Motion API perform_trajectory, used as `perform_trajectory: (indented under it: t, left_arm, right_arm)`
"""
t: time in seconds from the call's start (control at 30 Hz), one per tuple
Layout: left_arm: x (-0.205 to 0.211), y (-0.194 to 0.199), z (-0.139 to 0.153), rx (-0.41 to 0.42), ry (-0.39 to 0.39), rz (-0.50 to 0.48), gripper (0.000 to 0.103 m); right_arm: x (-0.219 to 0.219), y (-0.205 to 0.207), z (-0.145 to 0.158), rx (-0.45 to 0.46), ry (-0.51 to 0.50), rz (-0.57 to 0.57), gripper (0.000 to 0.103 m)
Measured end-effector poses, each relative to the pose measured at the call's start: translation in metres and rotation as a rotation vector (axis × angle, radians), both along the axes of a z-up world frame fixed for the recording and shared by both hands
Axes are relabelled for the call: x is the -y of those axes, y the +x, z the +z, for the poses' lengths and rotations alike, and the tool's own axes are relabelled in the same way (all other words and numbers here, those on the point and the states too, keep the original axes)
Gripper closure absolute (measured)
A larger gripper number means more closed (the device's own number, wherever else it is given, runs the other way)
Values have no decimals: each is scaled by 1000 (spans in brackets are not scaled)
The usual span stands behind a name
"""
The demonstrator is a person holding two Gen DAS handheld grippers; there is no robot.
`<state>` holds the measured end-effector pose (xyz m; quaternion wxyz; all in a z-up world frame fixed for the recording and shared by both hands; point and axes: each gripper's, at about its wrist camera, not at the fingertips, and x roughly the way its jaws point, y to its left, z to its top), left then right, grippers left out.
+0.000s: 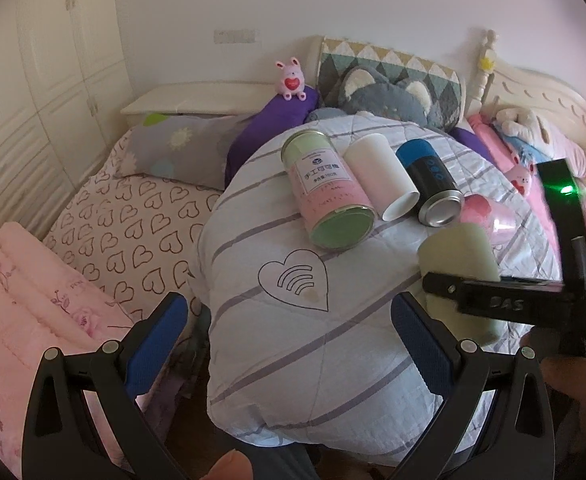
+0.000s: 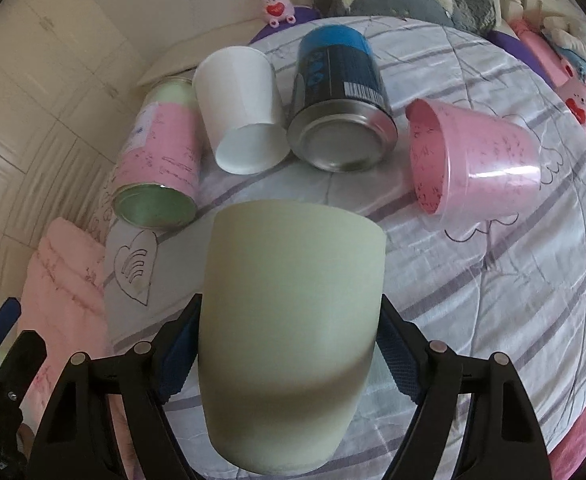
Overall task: Flip cup upright
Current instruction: 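Rotate the pale green cup mouth-up with the right tool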
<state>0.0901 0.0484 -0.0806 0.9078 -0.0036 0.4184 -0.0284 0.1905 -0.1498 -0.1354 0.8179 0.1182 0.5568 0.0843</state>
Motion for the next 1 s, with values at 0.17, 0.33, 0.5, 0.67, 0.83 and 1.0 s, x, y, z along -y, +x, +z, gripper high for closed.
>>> perform_trajectory:
  t: [0.17,0.33,0.5,0.67,0.83,1.0]
  left_arm:
    - [-3,-4,4,4,0,16,0]
    - [3,-14,6,10,9,5,0]
    - [11,-25,7,10,24,-12,0]
    - [14,-32,11,20,29,-6,0]
    - [10,-36,15,29,35,11,0]
    - [7,-39,19,40,35,31,0]
  right_arm:
    - [-2,-27,40,229,-68,12,23]
    - [-11,-62,36,388,-199,17,24]
    - [-16,-69,20,423,-261,46,24]
    - [-23,-65,22,424,-291,76,24]
    - [-21,-53,20,422,-276,93,24]
    - [-24,-54,24,436,-252,104,22]
